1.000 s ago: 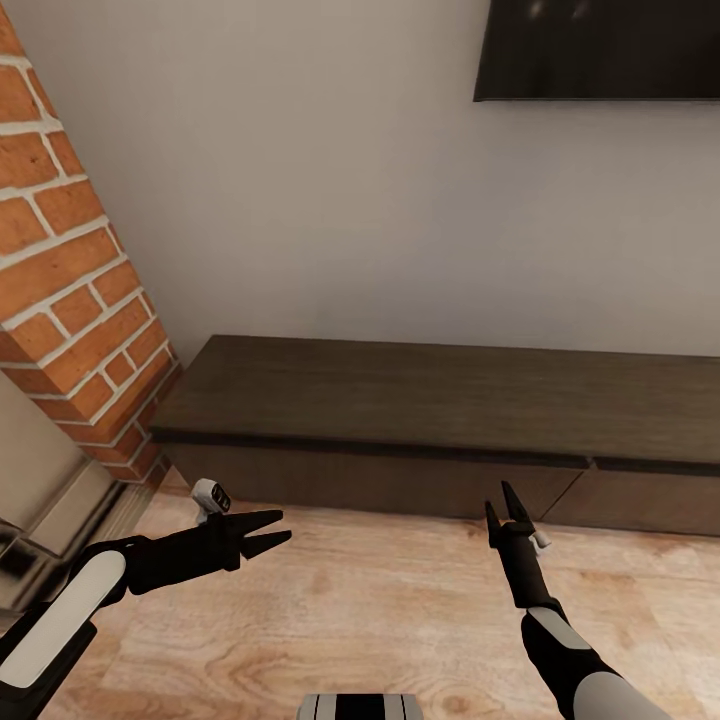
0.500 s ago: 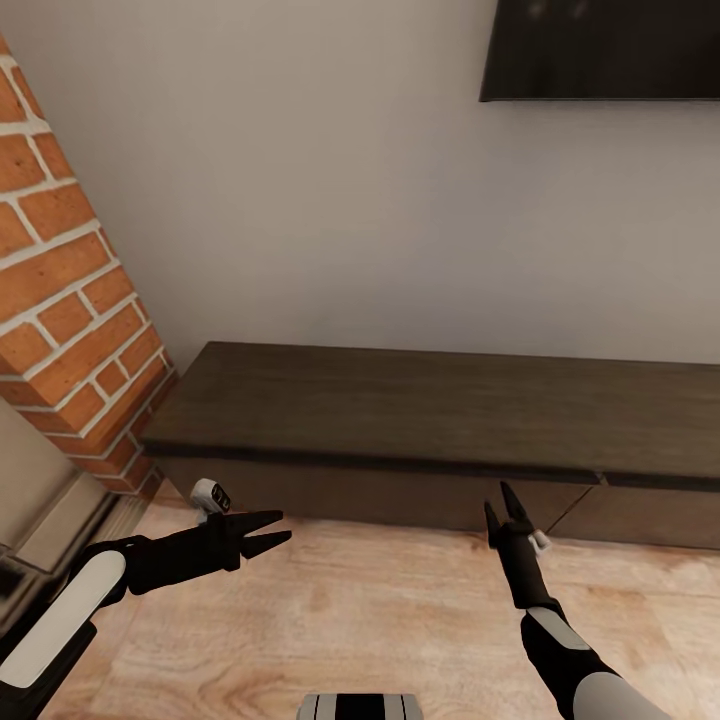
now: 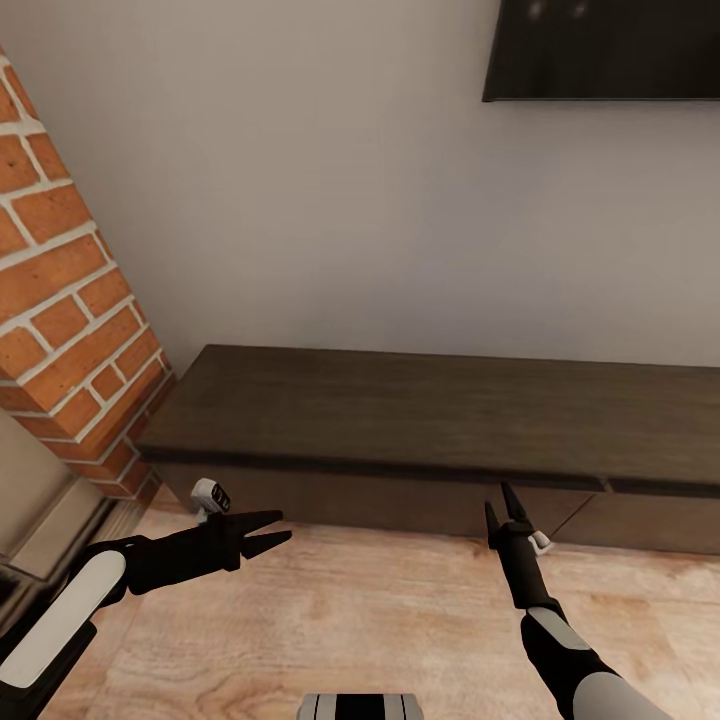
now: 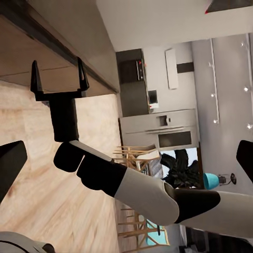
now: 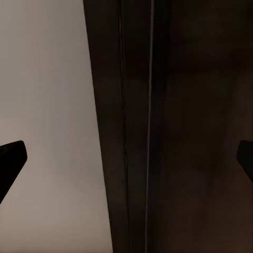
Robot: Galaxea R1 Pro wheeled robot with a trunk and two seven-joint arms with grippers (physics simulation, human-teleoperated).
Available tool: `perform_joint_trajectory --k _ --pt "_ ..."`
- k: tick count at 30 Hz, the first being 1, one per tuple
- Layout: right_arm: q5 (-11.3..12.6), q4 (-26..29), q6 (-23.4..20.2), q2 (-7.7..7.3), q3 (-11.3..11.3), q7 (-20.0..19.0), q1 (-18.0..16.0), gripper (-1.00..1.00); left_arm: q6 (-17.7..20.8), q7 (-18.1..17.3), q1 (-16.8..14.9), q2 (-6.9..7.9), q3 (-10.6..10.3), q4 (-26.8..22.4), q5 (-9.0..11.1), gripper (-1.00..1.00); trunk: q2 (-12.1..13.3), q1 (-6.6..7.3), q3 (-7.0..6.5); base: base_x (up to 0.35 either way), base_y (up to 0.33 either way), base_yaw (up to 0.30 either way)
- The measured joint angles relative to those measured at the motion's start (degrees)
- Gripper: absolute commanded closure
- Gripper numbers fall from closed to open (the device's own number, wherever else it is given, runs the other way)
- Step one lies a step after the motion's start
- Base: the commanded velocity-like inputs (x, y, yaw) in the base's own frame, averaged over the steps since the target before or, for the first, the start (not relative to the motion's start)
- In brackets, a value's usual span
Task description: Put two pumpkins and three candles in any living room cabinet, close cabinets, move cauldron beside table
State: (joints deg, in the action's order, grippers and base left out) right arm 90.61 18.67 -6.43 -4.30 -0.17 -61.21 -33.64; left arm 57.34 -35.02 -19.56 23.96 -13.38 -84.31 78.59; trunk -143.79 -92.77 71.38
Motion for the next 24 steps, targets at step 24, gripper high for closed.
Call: perform_joint_trajectory --k 24 --pt "0.2 -0.6 0.3 0.0 0.0 0.9 0.0 -1.0 0.0 0.0 0.0 0.0 0.0 0.1 0.0 -1.0 0.0 0.0 0.0 0.057 0.0 0.0"
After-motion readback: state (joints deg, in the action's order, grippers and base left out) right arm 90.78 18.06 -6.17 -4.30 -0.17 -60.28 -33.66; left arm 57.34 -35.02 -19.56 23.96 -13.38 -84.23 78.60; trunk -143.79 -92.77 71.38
